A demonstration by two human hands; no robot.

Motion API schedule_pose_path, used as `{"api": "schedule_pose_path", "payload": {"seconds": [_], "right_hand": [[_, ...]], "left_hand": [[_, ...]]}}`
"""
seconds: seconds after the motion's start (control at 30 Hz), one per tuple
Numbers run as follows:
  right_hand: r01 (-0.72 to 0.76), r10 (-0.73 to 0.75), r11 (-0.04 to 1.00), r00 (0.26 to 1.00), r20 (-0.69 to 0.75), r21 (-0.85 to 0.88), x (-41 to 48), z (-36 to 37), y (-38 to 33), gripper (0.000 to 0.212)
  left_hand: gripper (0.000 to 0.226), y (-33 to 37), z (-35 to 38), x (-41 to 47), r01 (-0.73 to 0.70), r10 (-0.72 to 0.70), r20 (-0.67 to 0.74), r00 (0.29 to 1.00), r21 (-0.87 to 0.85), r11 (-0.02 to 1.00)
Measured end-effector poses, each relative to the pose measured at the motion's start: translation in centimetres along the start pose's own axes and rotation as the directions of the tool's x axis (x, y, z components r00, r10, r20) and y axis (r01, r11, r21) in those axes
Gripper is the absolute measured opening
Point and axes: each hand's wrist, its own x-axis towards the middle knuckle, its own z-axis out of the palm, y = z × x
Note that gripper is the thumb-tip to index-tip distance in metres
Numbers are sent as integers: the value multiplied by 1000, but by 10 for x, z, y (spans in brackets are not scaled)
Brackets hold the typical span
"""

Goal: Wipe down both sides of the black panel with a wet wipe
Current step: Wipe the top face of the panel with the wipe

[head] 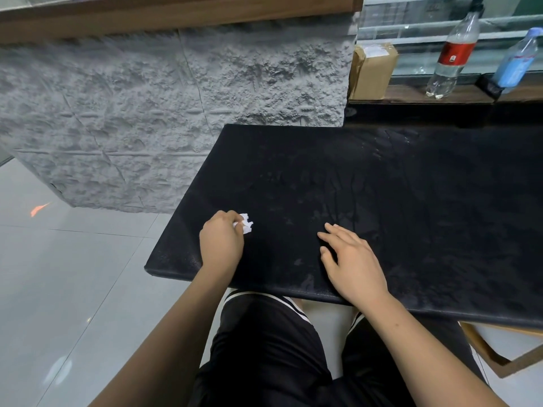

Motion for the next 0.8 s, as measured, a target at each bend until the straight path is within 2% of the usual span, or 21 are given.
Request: {"api": "schedule_pose_path", "payload": {"seconds": [0.27, 0.53, 0.8], "right_hand": [[10, -10, 1000, 1000, -10, -15, 0, 1, 1, 39], [9, -10, 1000, 1000, -18, -22, 0, 2, 1, 39], [8, -8, 1000, 1000, -8, -19, 0, 0, 1, 39]], "left_hand": [[14, 44, 21, -16, -85, 88, 41, 995, -72, 994], [13, 82, 33, -34, -241, 255, 86, 963, -147, 959], [12, 74, 31, -21, -305, 316, 128, 940, -96, 947]]}}
